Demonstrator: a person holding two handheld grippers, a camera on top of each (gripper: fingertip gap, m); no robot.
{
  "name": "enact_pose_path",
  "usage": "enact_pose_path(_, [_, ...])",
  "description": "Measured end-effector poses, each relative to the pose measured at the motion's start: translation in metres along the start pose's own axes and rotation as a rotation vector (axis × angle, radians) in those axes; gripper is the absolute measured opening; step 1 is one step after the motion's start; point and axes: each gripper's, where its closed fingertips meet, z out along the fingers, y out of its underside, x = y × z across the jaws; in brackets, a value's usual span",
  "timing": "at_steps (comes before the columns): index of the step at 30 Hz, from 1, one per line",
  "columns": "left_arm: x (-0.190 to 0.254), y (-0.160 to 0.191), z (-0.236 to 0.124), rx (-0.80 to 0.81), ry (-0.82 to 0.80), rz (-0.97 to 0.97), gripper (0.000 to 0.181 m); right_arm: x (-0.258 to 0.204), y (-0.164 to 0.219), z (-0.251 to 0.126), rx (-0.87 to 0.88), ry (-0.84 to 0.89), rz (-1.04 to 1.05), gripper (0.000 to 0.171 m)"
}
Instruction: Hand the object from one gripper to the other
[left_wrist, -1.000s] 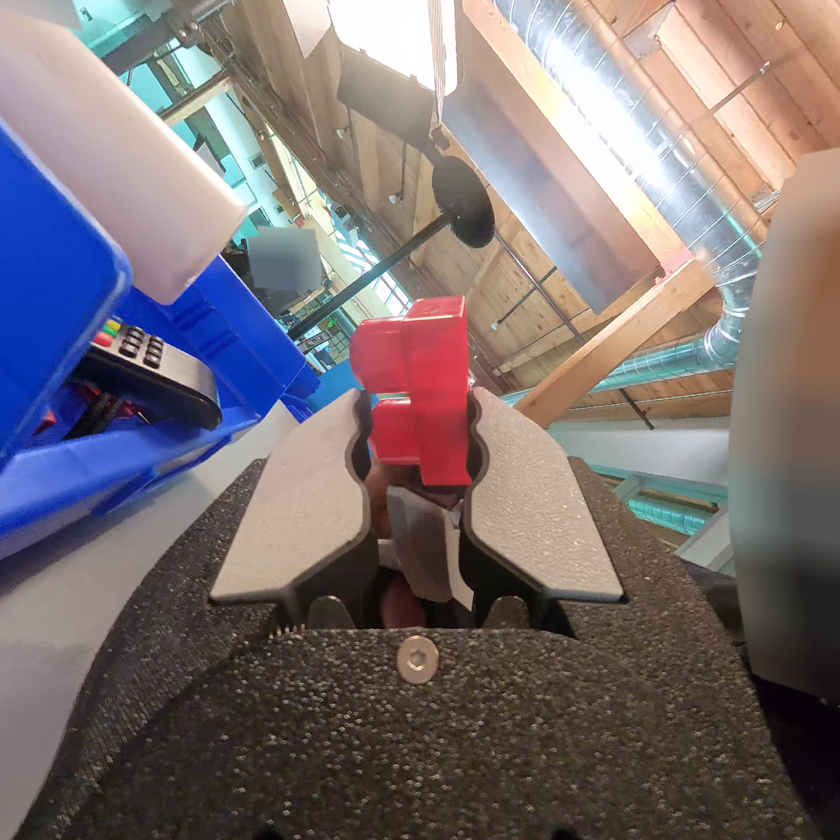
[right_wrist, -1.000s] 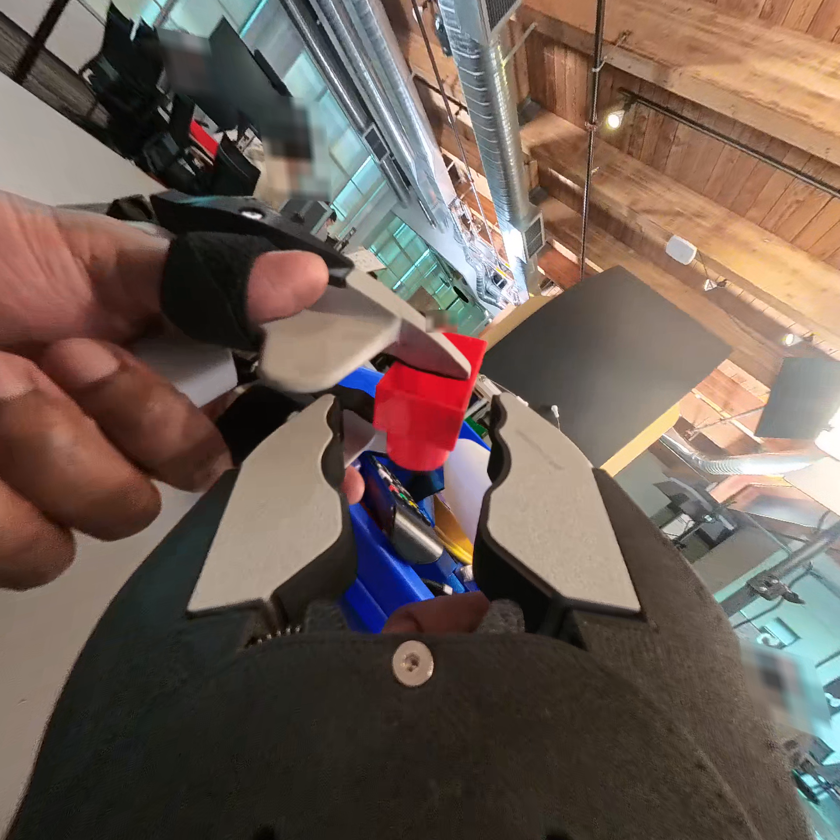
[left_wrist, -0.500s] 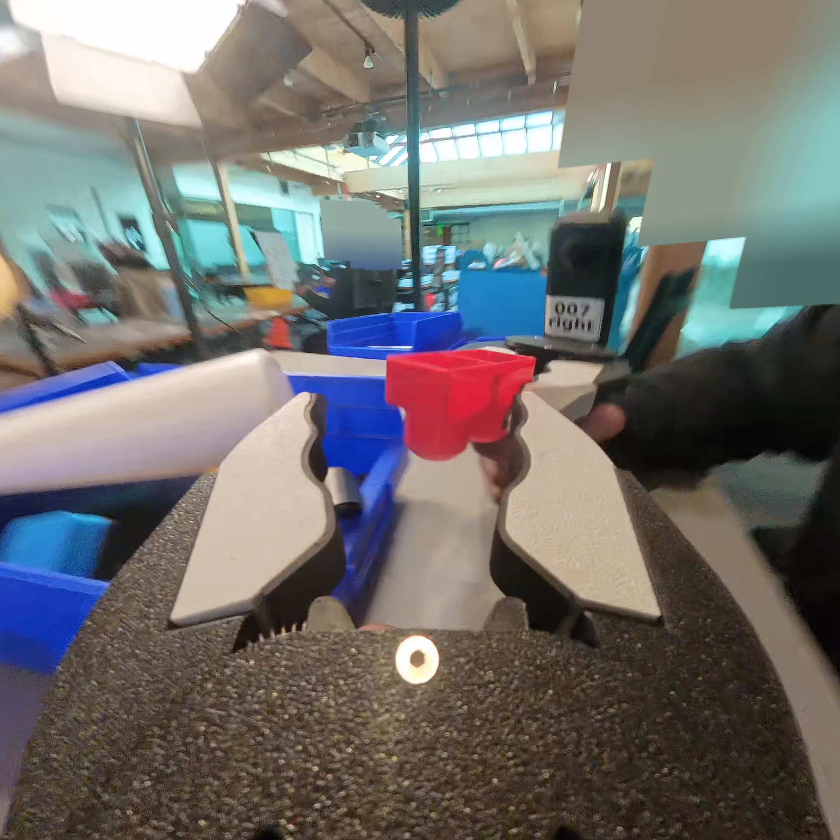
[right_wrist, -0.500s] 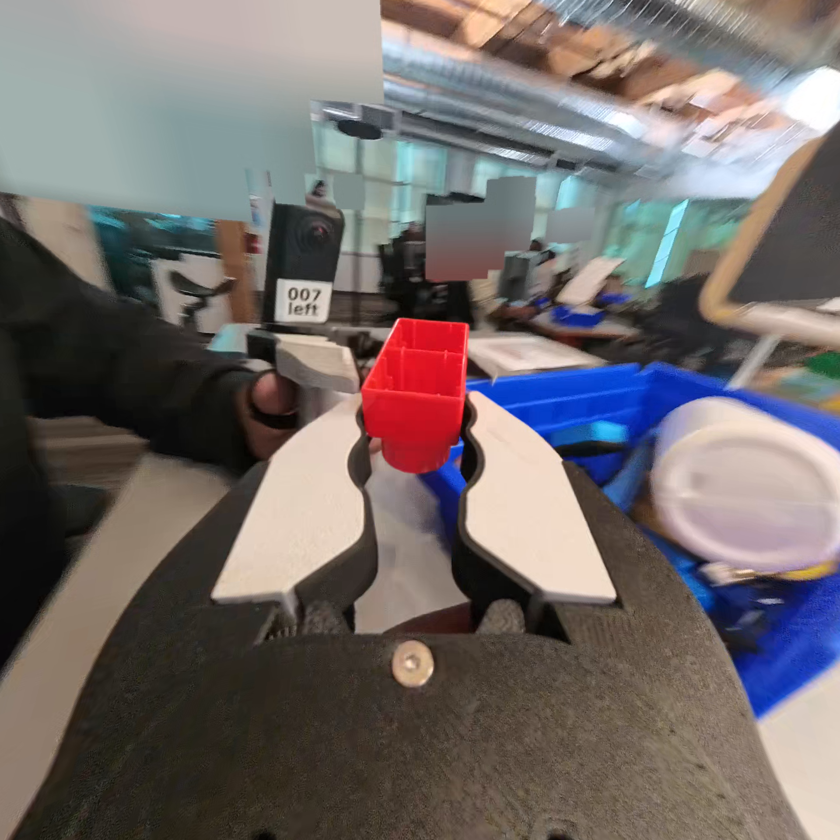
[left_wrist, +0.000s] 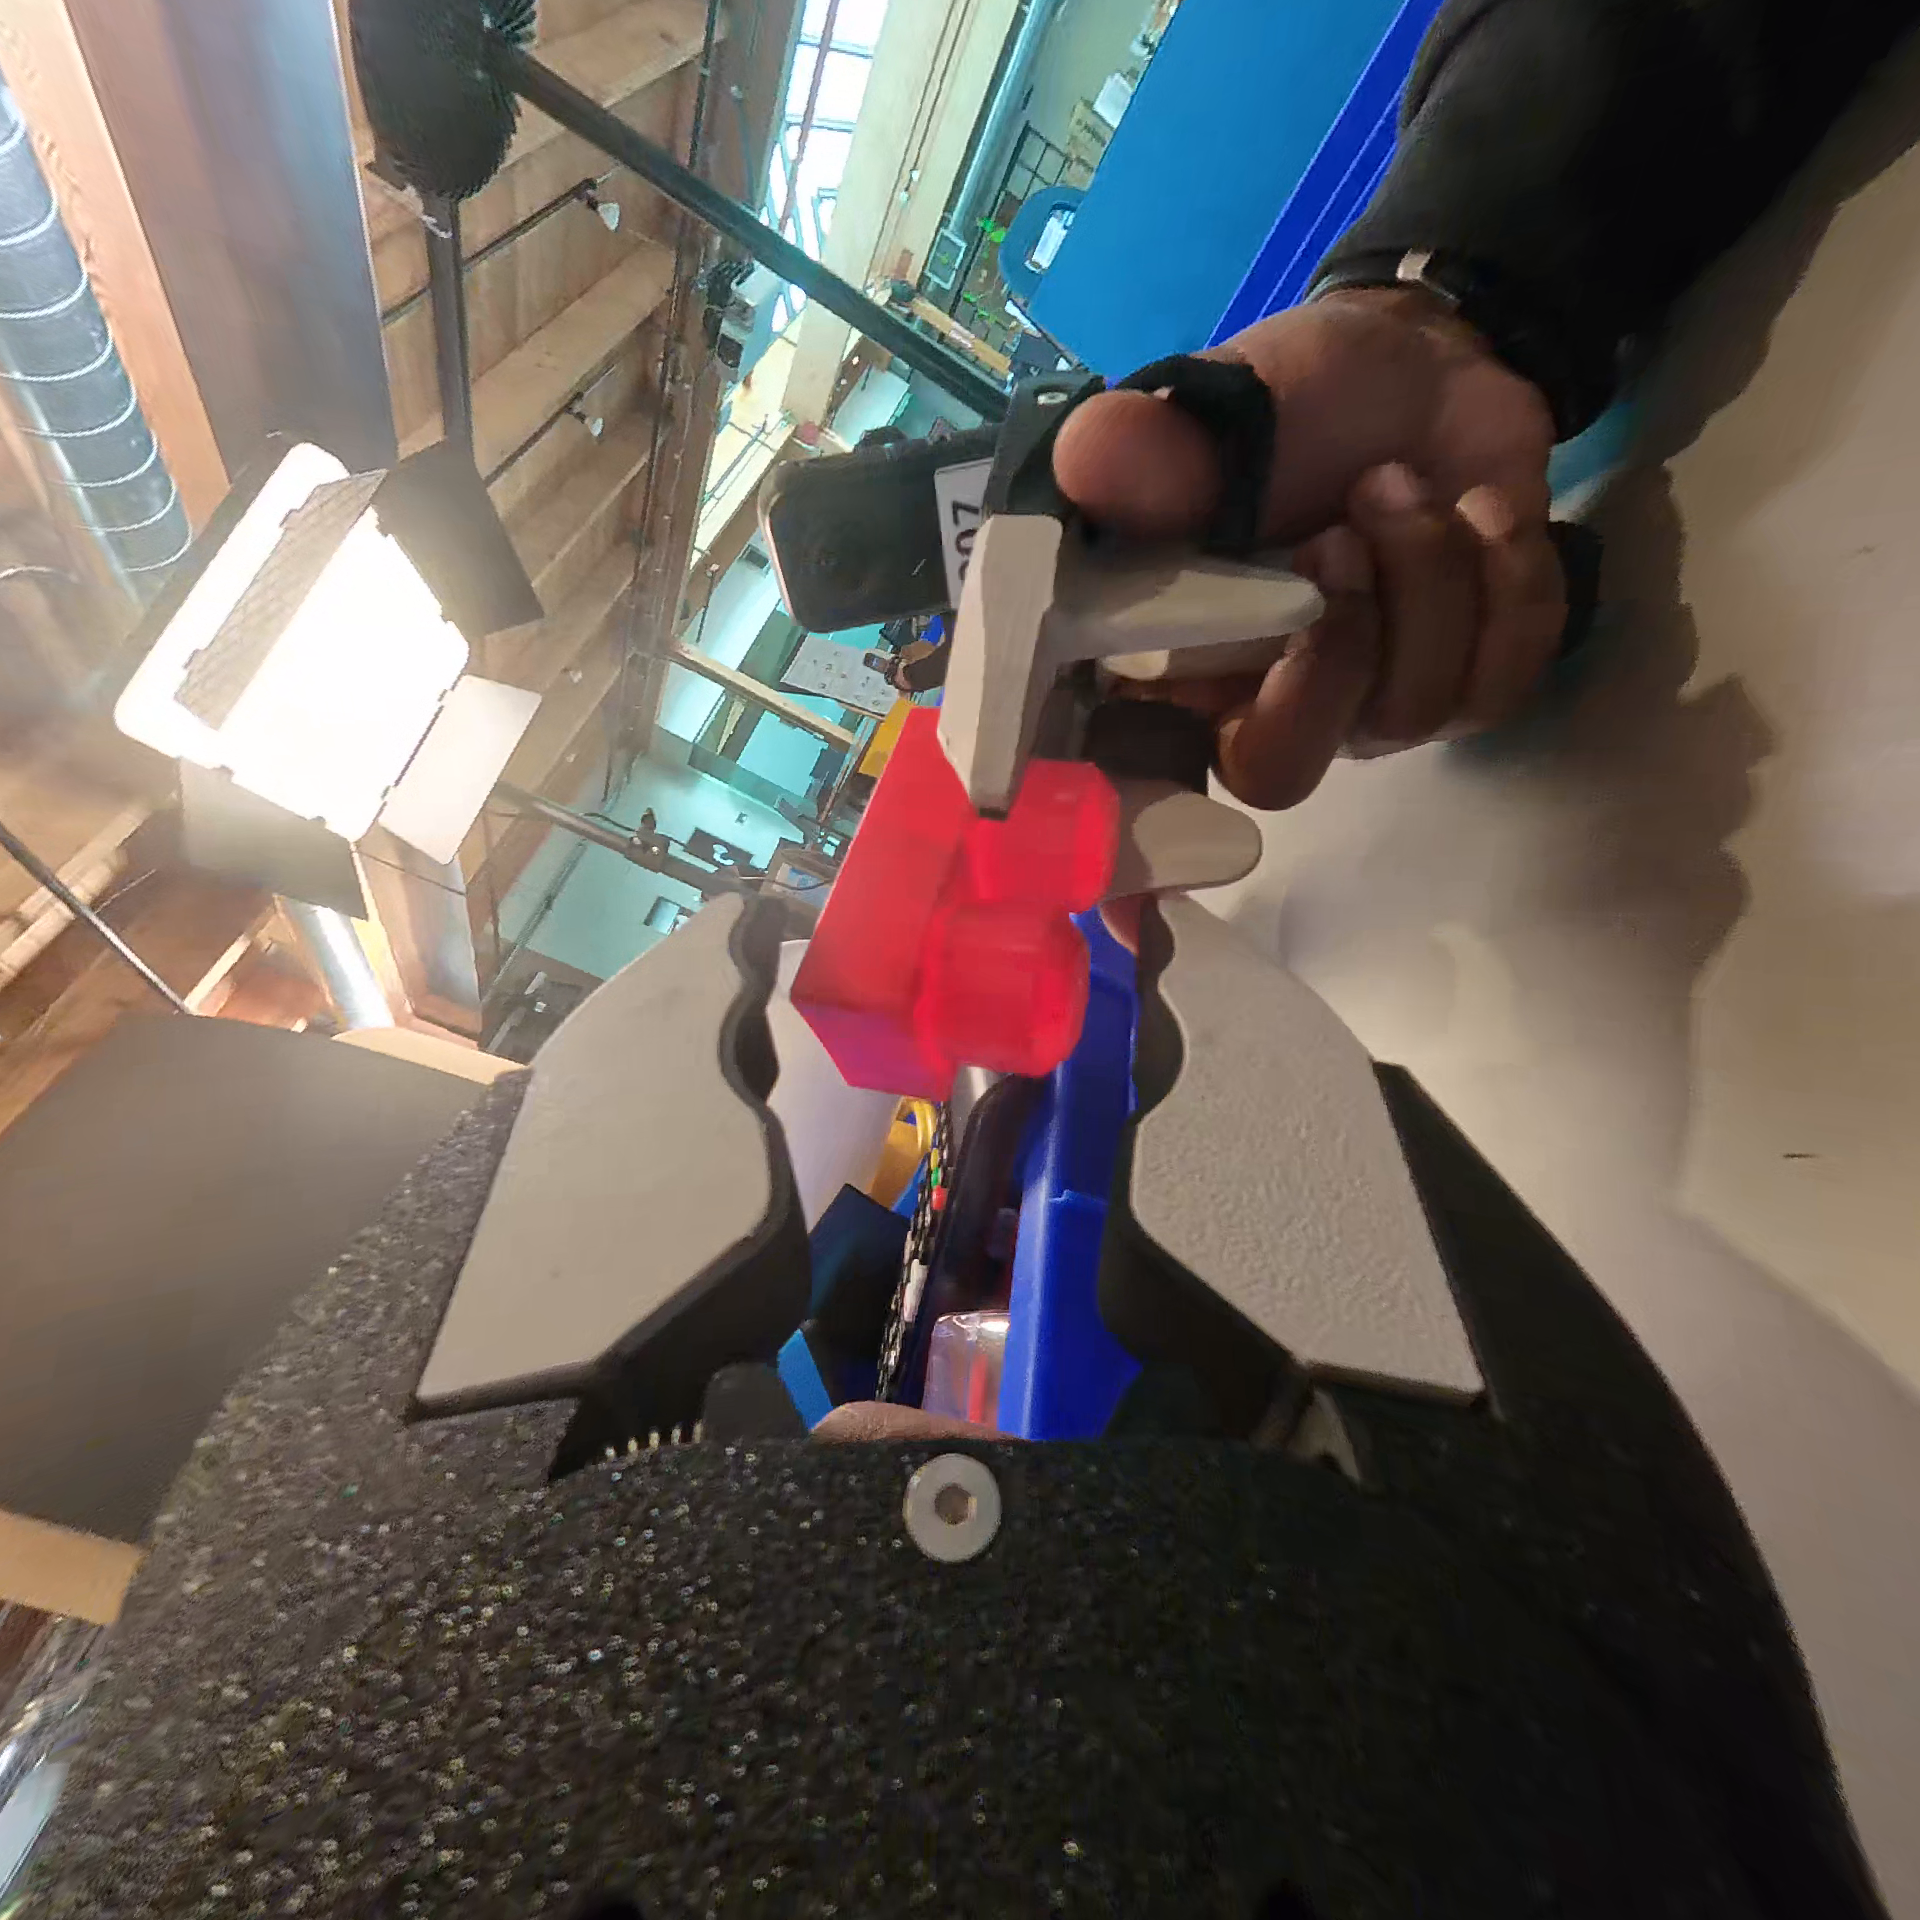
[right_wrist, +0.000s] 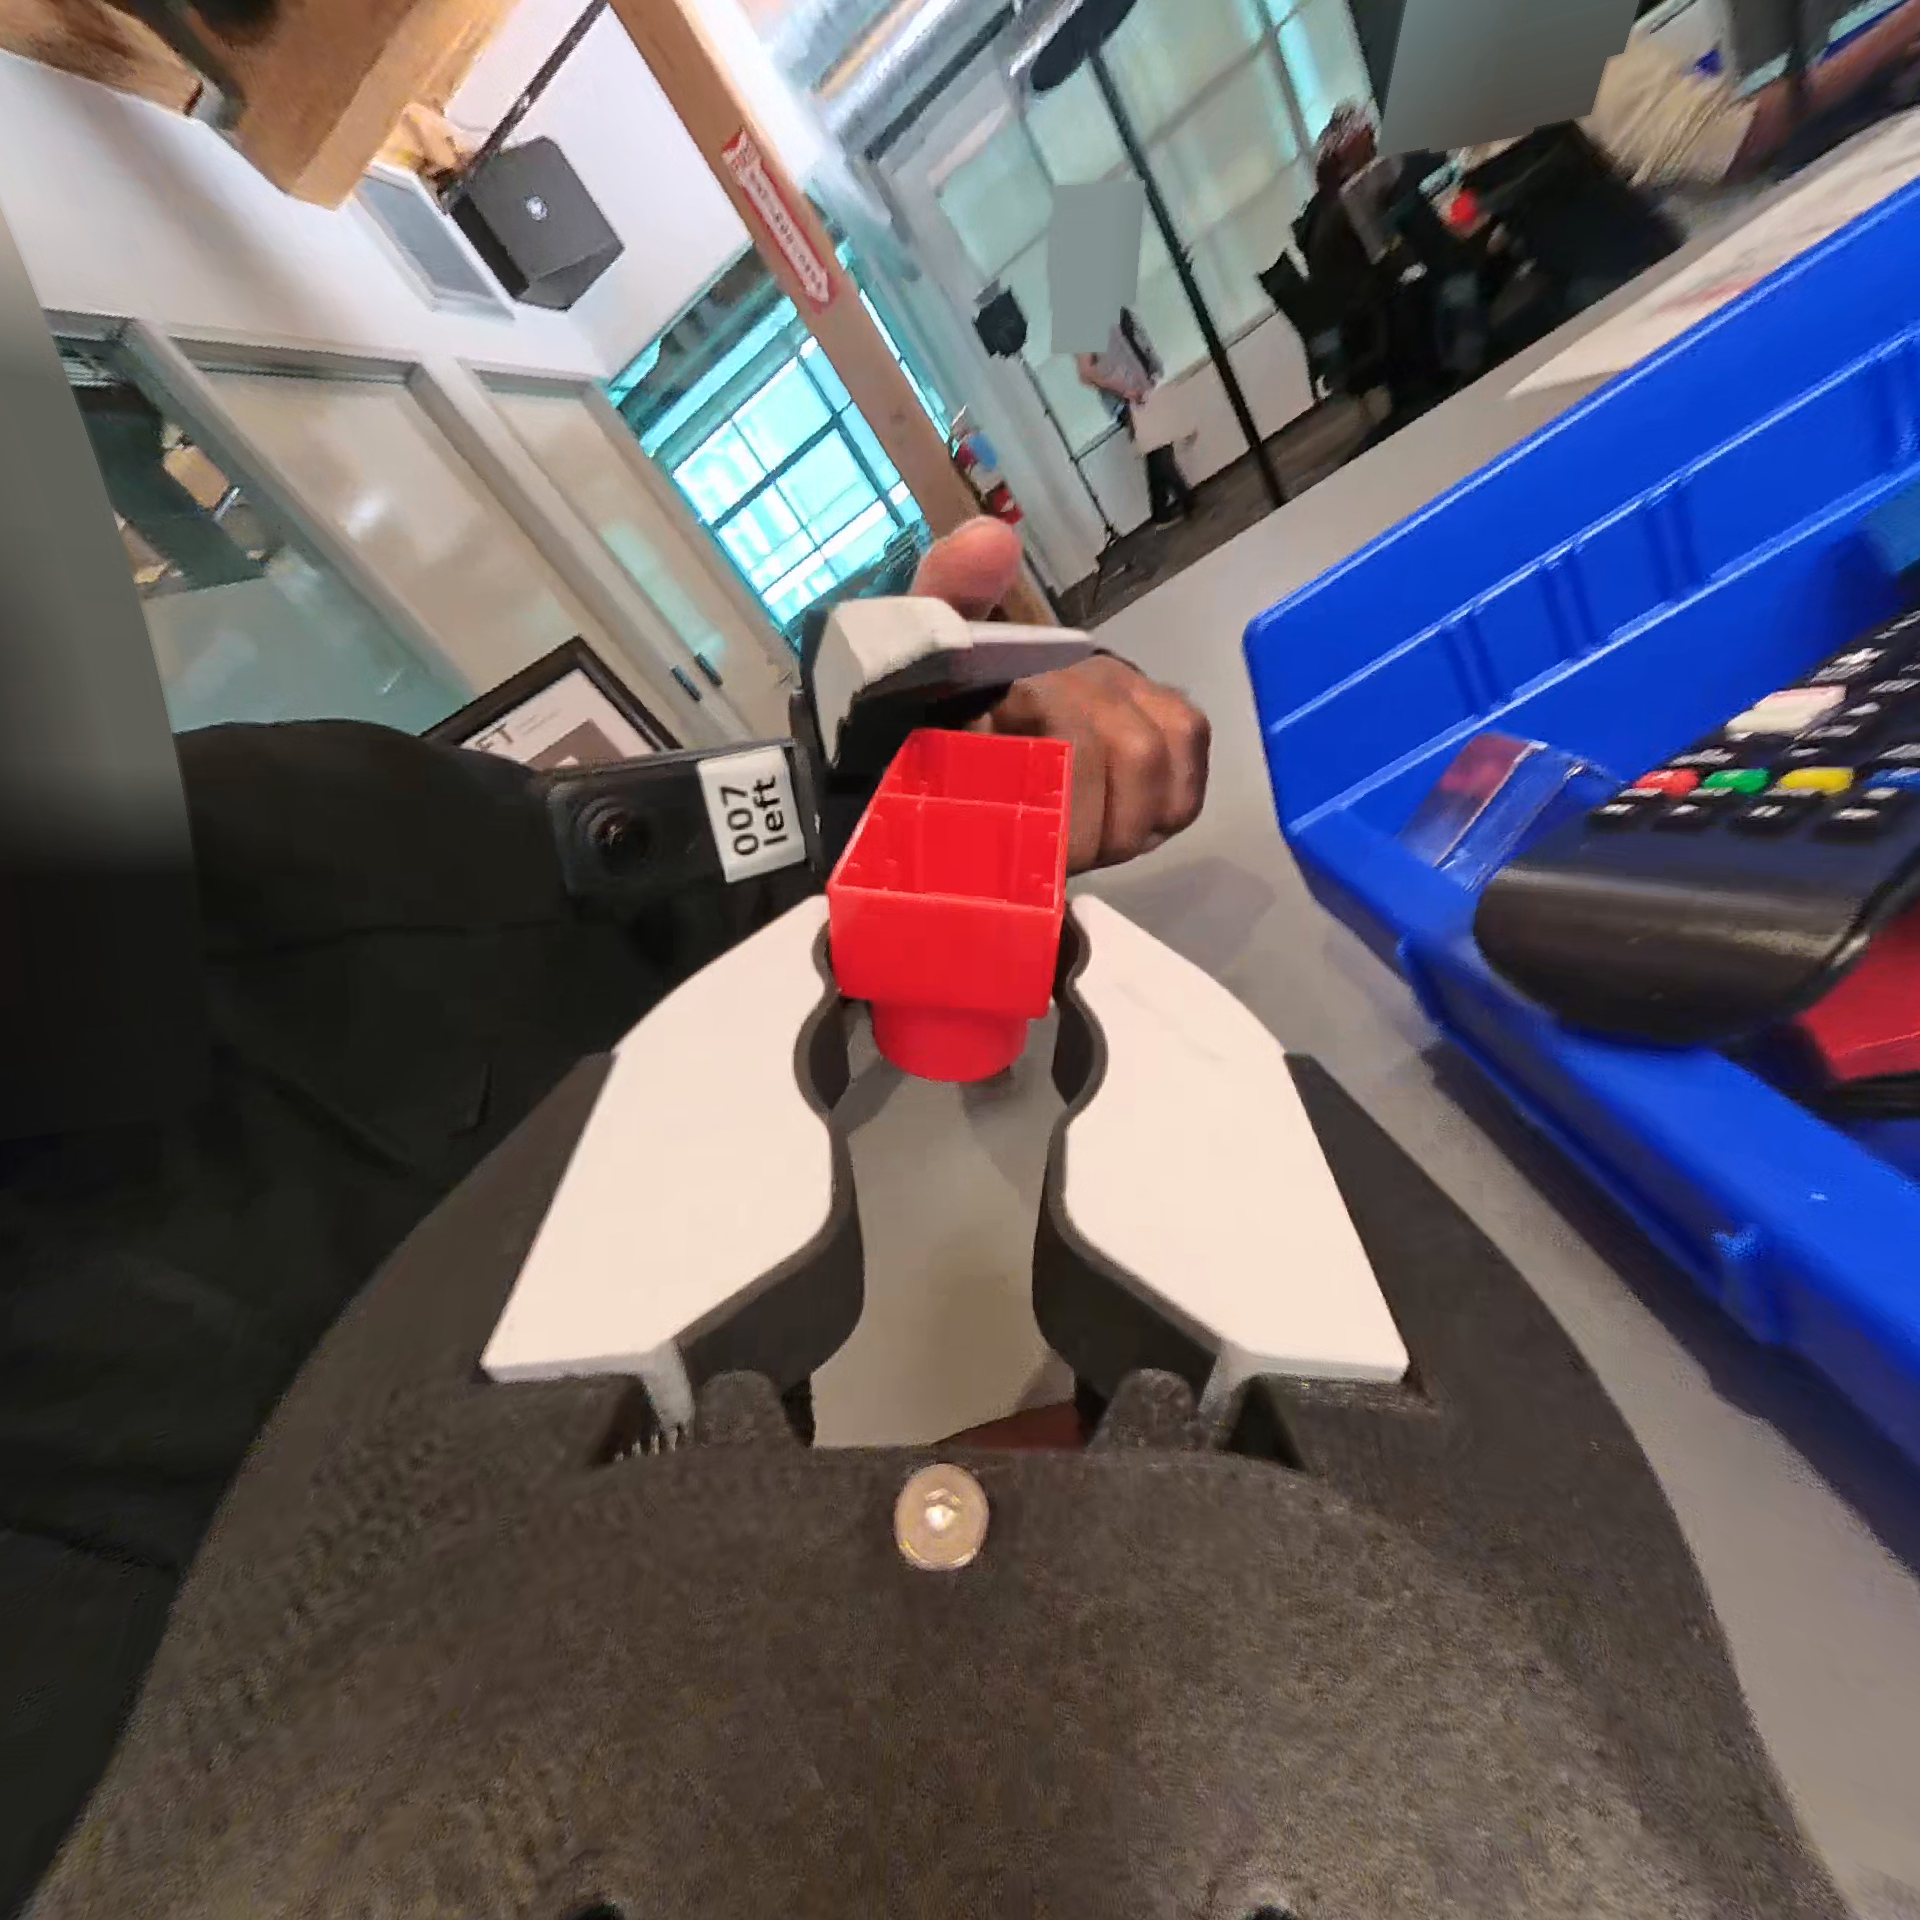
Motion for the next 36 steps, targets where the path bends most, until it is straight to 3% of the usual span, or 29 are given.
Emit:
enact_pose_path(2, [0.001, 0.000, -0.001, 0.002, 0.007, 0.010, 0.052, -0.001, 0.003, 0.001, -0.018, -0.009, 0.005, 0.036])
enact_pose_path(9, [-0.001, 0.011, 0.001, -0.082, -0.001, -0.062, 0.052, 0.015, -0.001, -0.003, -0.010, 0.138, -0.138, 0.038])
enact_pose_path(16, [-0.009, 0.028, 0.004, -0.177, -0.020, -0.268, 0.052, 0.021, -0.024, -0.017, 0.015, 0.468, -0.726, 0.046])
enact_pose_path(22, [-0.012, 0.031, 0.002, -0.143, 0.064, -0.497, 0.051, 0.018, -0.012, -0.022, -0.139, 0.526, -1.160, 0.051])
enact_pose_path(27, [0.000, 0.021, 0.001, -0.105, 0.142, -0.454, 0.051, 0.014, -0.005, -0.020, -0.162, 0.487, -1.179, 0.060])
enact_pose_path(31, [0.013, 0.010, 0.000, -0.057, 0.200, -0.401, 0.051, 0.018, 0.003, -0.018, -0.215, 0.485, -1.213, 0.053])
enact_pose_path(36, [0.007, 0.011, 0.000, -0.047, 0.198, -0.483, 0.051, 0.018, -0.002, -0.020, -0.202, 0.517, -1.242, 0.048])
